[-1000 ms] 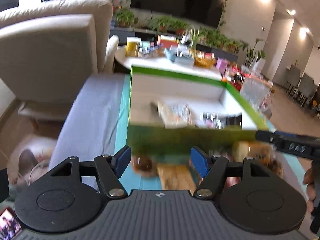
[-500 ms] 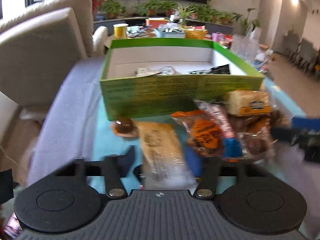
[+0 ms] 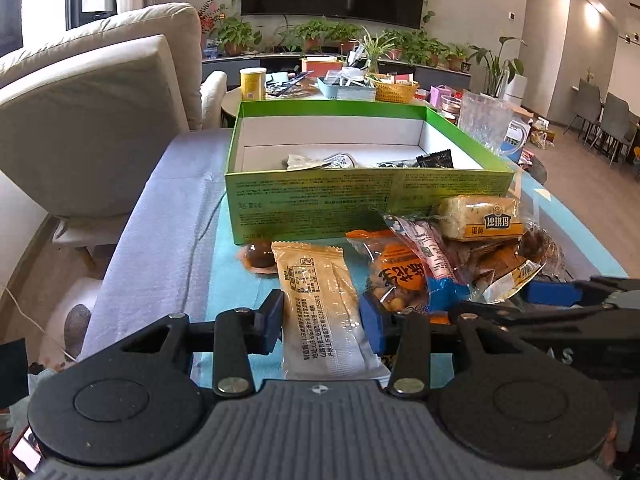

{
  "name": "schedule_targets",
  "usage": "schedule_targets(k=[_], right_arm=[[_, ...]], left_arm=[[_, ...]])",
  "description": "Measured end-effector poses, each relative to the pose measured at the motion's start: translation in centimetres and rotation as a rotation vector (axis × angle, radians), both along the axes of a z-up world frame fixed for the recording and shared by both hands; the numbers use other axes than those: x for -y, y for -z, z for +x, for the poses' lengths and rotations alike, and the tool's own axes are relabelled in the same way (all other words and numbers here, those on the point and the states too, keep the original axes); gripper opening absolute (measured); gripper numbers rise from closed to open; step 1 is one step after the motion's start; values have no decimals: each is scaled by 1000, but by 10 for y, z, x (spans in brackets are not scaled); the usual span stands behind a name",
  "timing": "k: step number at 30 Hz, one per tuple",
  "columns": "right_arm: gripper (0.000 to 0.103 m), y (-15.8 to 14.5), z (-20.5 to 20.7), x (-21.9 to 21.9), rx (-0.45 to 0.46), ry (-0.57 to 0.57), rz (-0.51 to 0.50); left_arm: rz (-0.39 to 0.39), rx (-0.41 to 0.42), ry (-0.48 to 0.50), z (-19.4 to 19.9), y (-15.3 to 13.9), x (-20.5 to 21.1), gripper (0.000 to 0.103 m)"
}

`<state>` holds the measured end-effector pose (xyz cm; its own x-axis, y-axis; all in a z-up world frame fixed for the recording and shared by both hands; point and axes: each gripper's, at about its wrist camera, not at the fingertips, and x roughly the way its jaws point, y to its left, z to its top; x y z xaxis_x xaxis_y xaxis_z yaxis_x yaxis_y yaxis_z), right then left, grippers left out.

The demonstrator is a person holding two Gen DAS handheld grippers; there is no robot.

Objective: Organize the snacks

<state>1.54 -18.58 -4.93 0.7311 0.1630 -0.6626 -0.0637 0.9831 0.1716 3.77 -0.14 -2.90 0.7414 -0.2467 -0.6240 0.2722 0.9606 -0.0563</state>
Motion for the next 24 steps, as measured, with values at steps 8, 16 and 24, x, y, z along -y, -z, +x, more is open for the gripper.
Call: schedule_targets(k=[8, 16, 24], right_arm=[[53, 4, 2, -14, -27, 9, 9], [52, 2, -11, 1, 1, 3, 44], [45, -5, -27, 18, -4, 18, 80]], left_arm=[[-8, -4, -13, -2, 2, -3, 39], [-41, -3, -44, -2, 1, -13, 39], [-74, -5, -42, -3, 0, -17, 39]])
